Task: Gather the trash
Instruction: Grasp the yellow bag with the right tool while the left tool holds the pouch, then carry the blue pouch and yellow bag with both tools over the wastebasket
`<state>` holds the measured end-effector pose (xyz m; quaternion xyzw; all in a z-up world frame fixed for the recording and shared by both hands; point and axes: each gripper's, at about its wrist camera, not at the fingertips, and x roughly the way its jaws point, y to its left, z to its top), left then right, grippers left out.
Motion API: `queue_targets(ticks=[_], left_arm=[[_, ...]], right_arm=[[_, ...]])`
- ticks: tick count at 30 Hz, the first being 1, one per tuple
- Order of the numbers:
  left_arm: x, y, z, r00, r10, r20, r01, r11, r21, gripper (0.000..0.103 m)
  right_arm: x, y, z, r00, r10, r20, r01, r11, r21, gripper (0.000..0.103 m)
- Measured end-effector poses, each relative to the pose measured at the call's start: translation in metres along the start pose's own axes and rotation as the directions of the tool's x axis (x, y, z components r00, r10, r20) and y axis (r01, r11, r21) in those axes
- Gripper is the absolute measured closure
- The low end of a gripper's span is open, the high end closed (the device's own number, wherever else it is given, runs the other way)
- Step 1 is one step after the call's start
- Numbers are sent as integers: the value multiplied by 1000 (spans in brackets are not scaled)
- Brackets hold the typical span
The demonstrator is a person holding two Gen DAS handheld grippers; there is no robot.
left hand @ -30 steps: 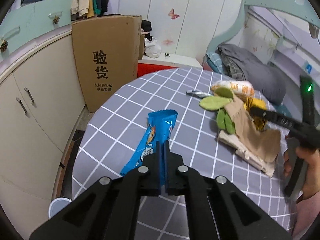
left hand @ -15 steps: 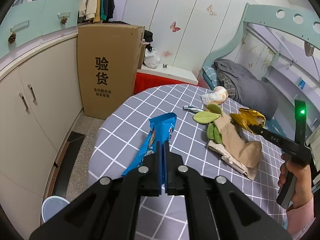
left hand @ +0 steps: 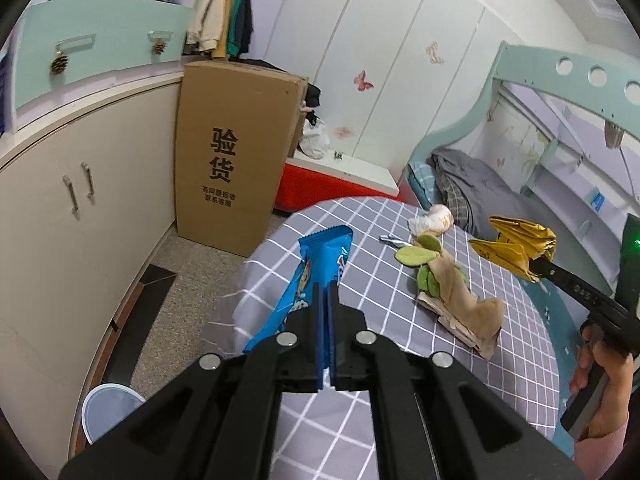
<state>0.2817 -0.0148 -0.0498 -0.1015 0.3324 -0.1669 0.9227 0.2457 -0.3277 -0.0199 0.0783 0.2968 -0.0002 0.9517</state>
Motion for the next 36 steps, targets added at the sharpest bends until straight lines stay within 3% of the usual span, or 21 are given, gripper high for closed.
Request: queue_targets(ticks=[7, 11, 17, 25, 32, 33, 35, 36], left_arm=[[-42, 58, -6, 998, 53, 43, -50, 996, -69, 102], [-64, 107, -17, 993, 104, 50, -96, 986, -140, 102], [-84, 181, -42, 980, 198, 16, -189, 955, -227, 102], [-79, 282, -95, 953, 278, -121, -303, 887, -347, 101], [-53, 340, -130, 928, 286, -239, -363, 839, -406, 99], [-51, 343, -133, 925, 287, -249, -369, 833, -412, 95], [-46, 355, -141, 918, 288, -274, -384, 818, -429, 69], [-45, 359, -145, 911, 299, -282, -400, 808, -434, 47]], right_arm=[[-2, 106, -7, 985, 170, -13, -171, 978, -120, 99], [13, 172, -22, 962, 265, -70, -273, 947, -171, 99], [48, 269, -62, 920, 345, -187, -383, 893, -235, 99], [105, 371, -148, 859, 345, -377, -463, 839, -287, 99], [152, 425, -209, 823, 290, -487, -474, 825, -309, 99], [156, 429, -214, 819, 285, -498, -474, 825, -307, 99], [165, 433, -225, 812, 268, -518, -471, 825, -312, 99], [169, 434, -228, 807, 262, -529, -472, 825, -312, 99]])
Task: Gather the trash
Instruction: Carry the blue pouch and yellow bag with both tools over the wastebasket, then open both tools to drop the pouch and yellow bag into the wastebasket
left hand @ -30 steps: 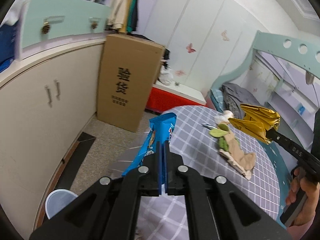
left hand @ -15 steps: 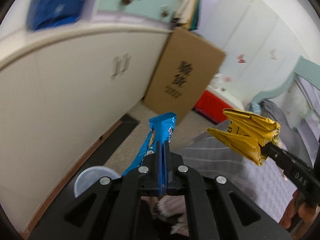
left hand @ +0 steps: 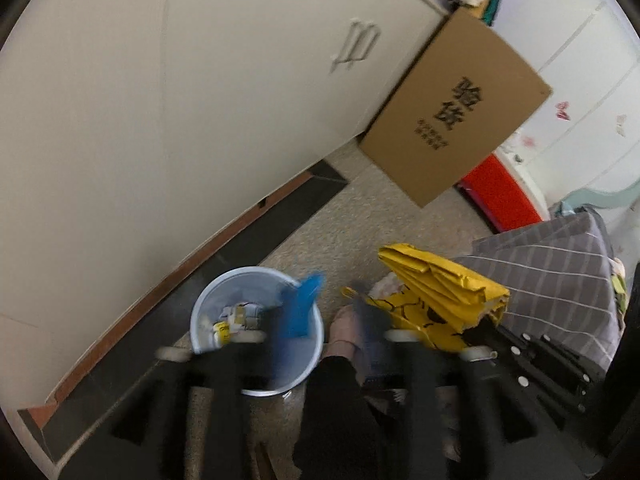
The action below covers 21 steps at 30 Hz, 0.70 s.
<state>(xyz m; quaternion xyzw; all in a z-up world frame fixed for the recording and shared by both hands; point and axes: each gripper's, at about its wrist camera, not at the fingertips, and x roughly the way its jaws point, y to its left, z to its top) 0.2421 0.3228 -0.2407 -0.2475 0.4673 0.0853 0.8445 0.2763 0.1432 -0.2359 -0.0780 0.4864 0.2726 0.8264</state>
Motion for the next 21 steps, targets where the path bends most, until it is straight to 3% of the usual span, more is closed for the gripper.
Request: queue_targets(ticks=[7, 21], left_arm=[[12, 18, -7, 998, 63, -21, -63, 998, -12, 41], [13, 33, -13, 997, 69, -34, -70, 997, -37, 37]], right_arm=[[21, 0, -5, 999, 8, -48, -7, 1000, 11, 99], [29, 8, -1, 998, 33, -60, -32, 999, 12, 99]])
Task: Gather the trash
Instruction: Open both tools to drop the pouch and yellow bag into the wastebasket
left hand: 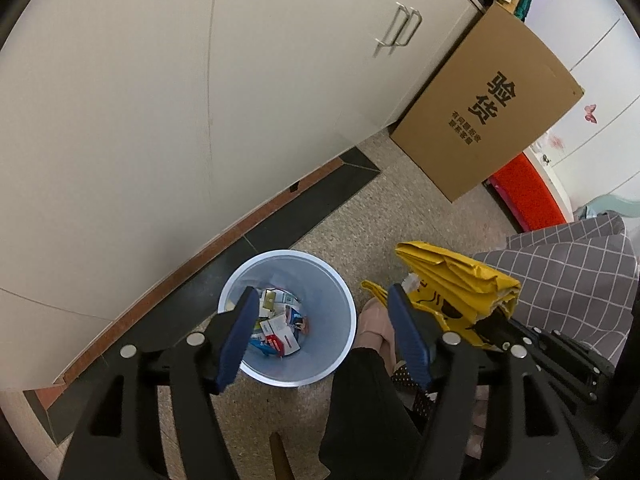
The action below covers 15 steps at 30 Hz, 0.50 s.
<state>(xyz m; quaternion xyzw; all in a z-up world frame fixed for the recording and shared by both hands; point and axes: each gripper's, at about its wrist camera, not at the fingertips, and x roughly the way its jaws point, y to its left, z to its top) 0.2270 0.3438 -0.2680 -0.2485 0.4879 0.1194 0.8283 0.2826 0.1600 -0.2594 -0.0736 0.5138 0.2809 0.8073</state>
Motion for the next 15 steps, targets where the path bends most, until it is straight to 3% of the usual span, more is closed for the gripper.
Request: queue_targets(ticks=[8, 11, 12, 13, 15], left_arm=[[-11, 16, 2, 999, 33, 27, -31, 998, -47, 37], [-20, 22, 4, 996, 72, 57, -67, 994, -86, 36], [-23, 24, 5, 995, 75, 64, -69, 993, -96, 35], [-26, 26, 4, 995, 75, 69, -68, 993, -99, 35], [-29, 26, 4, 994, 78, 71, -71, 993, -91, 35]], right_arm=[[3, 10, 6, 998, 57, 12, -57, 998, -1, 98], [9, 10, 8, 996, 92, 2, -92, 996, 19, 91], [10, 10, 8, 996, 84, 3, -84, 996, 20, 84], [11, 11, 8, 996, 84, 6, -84, 996, 21, 69], [9, 11, 6, 997, 79, 16, -80, 996, 26, 55]])
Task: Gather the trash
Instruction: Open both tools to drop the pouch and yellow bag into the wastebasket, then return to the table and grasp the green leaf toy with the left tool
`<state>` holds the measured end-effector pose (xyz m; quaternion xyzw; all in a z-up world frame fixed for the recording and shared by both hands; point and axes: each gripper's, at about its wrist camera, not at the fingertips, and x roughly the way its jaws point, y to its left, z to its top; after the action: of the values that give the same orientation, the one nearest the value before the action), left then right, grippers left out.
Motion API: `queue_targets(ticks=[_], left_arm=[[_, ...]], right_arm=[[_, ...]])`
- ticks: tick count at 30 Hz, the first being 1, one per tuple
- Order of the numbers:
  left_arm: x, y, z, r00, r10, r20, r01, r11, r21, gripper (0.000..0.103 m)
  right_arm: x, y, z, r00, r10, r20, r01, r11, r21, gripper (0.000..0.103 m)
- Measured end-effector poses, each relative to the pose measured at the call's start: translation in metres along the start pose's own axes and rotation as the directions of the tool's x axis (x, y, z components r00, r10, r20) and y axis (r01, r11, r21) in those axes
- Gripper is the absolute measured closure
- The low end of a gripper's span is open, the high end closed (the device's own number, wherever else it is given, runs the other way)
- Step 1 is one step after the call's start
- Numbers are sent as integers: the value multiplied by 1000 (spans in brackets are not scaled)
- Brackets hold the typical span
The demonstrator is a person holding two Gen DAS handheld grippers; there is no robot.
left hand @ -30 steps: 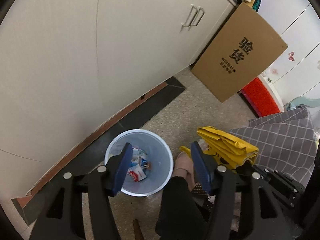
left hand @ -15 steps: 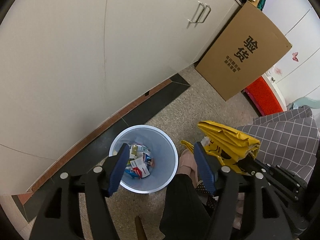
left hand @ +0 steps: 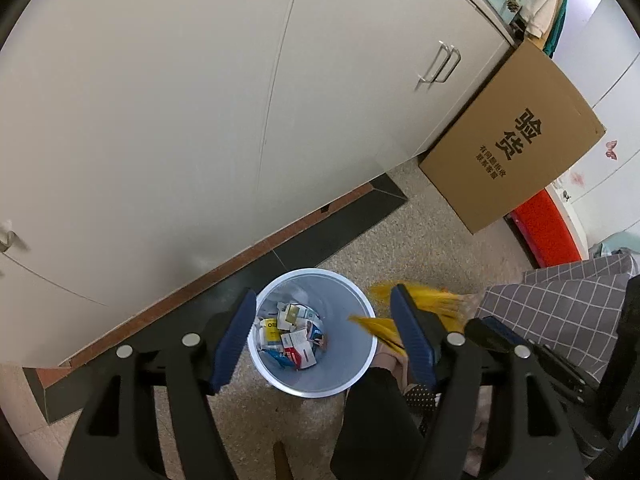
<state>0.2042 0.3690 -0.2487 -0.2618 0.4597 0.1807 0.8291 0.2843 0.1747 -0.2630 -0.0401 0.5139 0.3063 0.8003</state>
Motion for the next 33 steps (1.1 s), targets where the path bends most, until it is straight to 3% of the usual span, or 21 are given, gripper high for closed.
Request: queue_targets(ticks=[8, 16, 24, 30, 33], left_arm=[[-16, -11, -1, 1000, -18, 15, 17, 1000, 17, 35], [-64, -56, -5, 993, -83, 87, 77, 995, 69, 33], [-122, -144, -25, 970, -194, 146, 158, 961, 227, 30], [-149, -232, -57, 952, -273, 135, 208, 907, 366, 28], [-158, -280, -78, 941, -323, 99, 252, 867, 430, 28]], right_arm=[[-38, -6, 0, 998, -19, 56, 19, 1000, 1, 55], [-130, -29, -2, 977, -35, 211, 31, 999, 26, 53], [-247, -83, -29, 922, -78, 380, 57, 996, 66, 48], [-322, -158, -68, 868, -187, 460, 113, 976, 184, 46], [-356, -207, -91, 835, -280, 474, 164, 948, 271, 46]])
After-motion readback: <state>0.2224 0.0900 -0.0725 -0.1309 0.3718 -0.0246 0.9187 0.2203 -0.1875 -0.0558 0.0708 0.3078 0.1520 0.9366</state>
